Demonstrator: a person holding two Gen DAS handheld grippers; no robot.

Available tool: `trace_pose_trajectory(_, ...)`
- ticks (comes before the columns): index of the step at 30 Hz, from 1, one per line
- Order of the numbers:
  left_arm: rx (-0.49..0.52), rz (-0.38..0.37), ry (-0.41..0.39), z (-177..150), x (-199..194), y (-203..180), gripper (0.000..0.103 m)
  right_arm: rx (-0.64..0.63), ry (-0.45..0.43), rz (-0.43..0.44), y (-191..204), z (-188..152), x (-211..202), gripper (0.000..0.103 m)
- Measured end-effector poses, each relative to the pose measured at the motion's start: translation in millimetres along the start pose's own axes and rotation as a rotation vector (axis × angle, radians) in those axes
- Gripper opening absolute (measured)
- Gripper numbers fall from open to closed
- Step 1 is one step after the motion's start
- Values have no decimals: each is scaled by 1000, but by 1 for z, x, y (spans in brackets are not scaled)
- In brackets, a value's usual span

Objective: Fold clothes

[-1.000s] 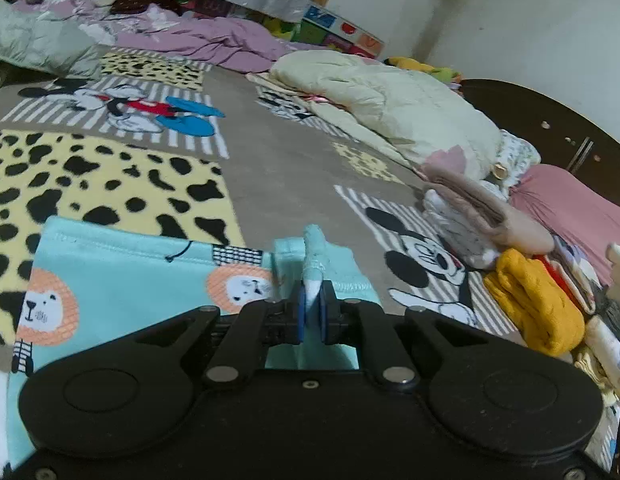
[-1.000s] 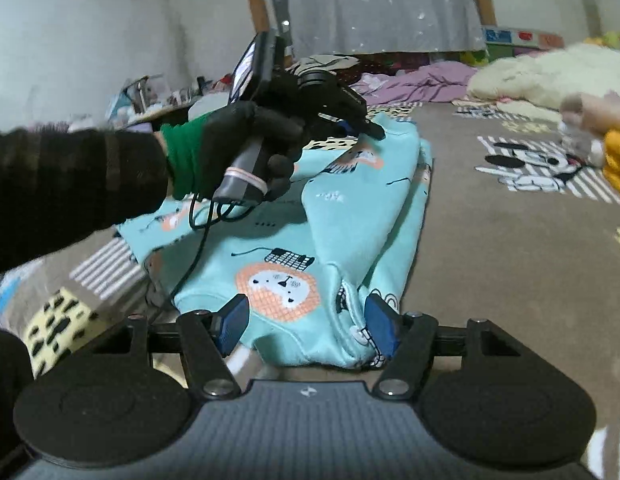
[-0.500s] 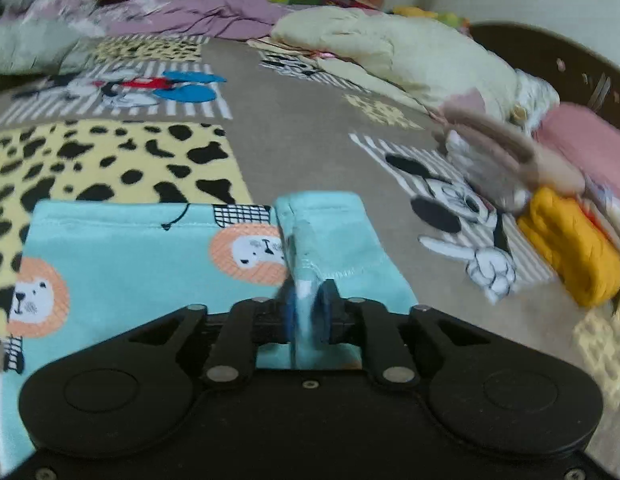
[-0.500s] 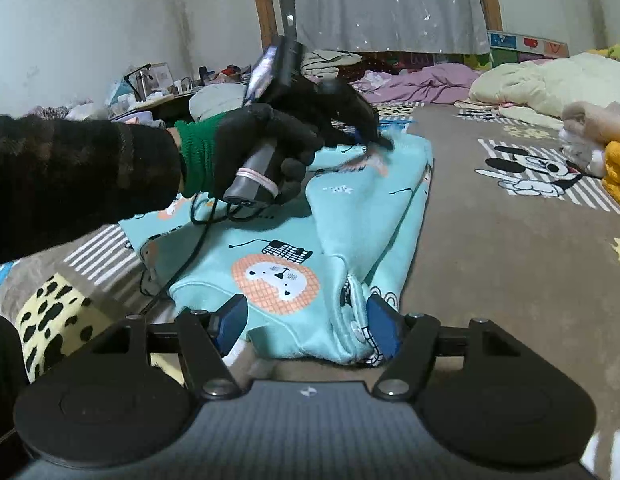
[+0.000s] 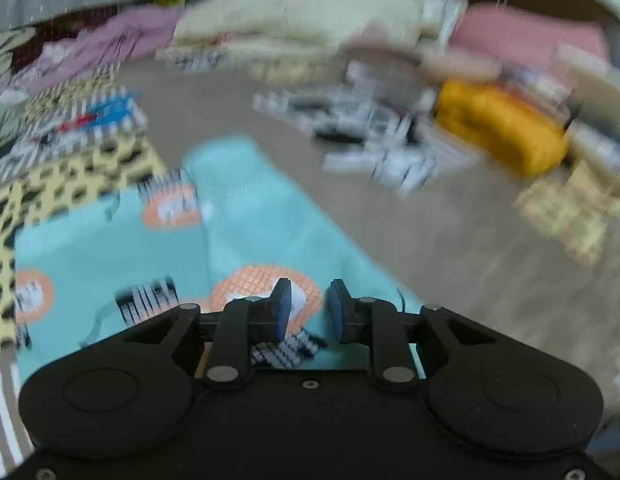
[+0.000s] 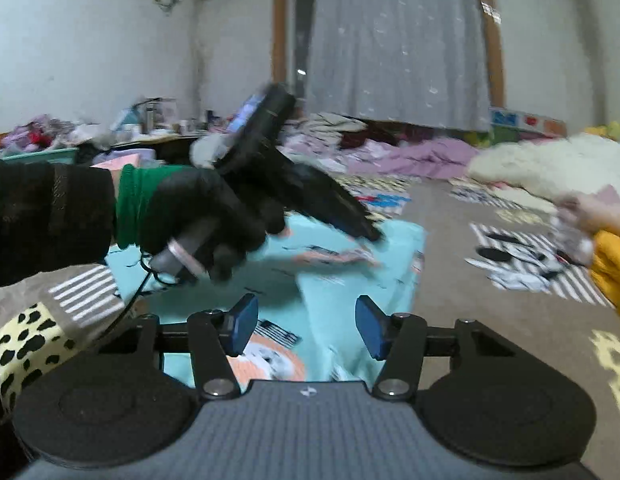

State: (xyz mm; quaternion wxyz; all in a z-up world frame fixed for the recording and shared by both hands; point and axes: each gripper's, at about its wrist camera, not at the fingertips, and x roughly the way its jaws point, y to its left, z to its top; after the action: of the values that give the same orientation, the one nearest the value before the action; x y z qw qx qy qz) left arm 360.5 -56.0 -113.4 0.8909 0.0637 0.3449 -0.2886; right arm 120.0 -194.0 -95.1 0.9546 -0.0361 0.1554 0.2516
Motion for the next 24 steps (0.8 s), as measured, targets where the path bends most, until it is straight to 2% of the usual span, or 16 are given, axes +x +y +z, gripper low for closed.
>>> trace_pose_trajectory(1,26,-5,14,-2,0,-5,19,-26,42,13,2,-3,12,55)
trace_pose_trajectory(3,43,4,16,3,1,-7,19,-23,181,45,1,-10,35,55)
trace_pose_trajectory(4,39,17,7,9,1,-5,19,-17,199,47,-1,-11,37,55)
trace_pose_trajectory(9,9,80,-29,39,11,5,19,14,190,68,-7,-10,34,57)
trace_pose_trajectory(13,-41,145,20,52,50,13,19,14,191,75,-7,-12,36,57)
trace_pose_trajectory(20,-138,129,-20,51,29,23,21,-5,207,86,-1,-16,39,60)
trace_pose_trajectory(21,-152,126,-26,51,26,25,27,-7,203,86,-1,-16,38,60)
trace_pose_trajectory(22,-168,125,-34,50,21,26,40,-5,194,84,-1,-16,35,60)
trace_pose_trajectory(24,-216,140,-75,40,-5,30,51,13,165,79,-3,-14,30,60)
